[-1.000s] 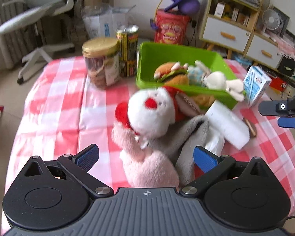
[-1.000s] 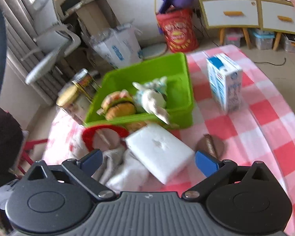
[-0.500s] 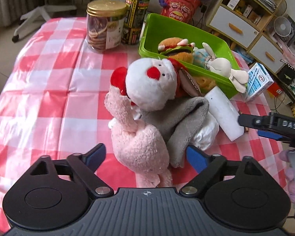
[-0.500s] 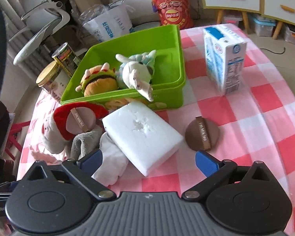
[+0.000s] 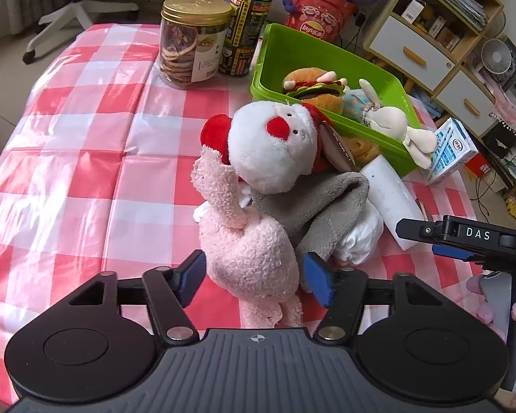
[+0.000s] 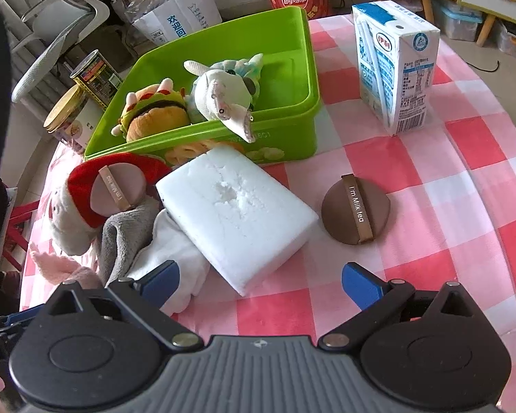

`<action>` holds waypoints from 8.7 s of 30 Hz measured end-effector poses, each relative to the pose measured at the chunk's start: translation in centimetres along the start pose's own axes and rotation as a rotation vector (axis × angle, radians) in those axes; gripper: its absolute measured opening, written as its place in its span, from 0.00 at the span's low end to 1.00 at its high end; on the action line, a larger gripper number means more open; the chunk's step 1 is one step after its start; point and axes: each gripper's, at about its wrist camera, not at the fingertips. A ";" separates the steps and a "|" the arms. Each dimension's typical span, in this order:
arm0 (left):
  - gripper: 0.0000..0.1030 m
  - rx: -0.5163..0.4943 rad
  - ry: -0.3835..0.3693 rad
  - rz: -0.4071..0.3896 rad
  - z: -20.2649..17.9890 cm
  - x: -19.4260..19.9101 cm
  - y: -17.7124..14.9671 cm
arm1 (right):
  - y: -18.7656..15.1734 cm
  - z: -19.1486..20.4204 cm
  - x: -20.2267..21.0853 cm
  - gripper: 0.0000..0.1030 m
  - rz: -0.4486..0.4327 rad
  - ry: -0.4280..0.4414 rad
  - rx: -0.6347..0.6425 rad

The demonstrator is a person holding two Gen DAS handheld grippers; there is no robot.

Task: Organize soft objects
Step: 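Grasp the pink rabbit plush with the left tool while the right tool grasps the white foam block, then carry the pink rabbit and foam block into the green tray and open both tools, then withdraw both tools from the tray back toward the remaining items, then grasp the brown 'I'm Milk tea' coaster with the right tool while the left tool grasps the Santa plush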

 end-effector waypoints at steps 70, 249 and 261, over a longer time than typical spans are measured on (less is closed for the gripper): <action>0.31 0.013 -0.155 -0.209 -0.1 4.6 1.2 | -0.5 0.0 6.8 0.31 -0.094 0.327 -0.178; 0.65 -0.365 -0.087 -0.260 -8.3 -3.4 0.9 | -0.7 -4.4 1.1 0.75 -0.284 -0.139 0.151; 0.60 -0.351 0.023 -0.273 -8.4 -6.7 1.9 | -0.4 -3.9 -1.3 0.59 -0.233 -0.133 0.184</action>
Point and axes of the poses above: each gripper's, at about its wrist camera, not at the fingertips, and x roughly against the way its jaws point, z to its left, y to its top, and after that the axes turned 5 degrees about -y, right-handed
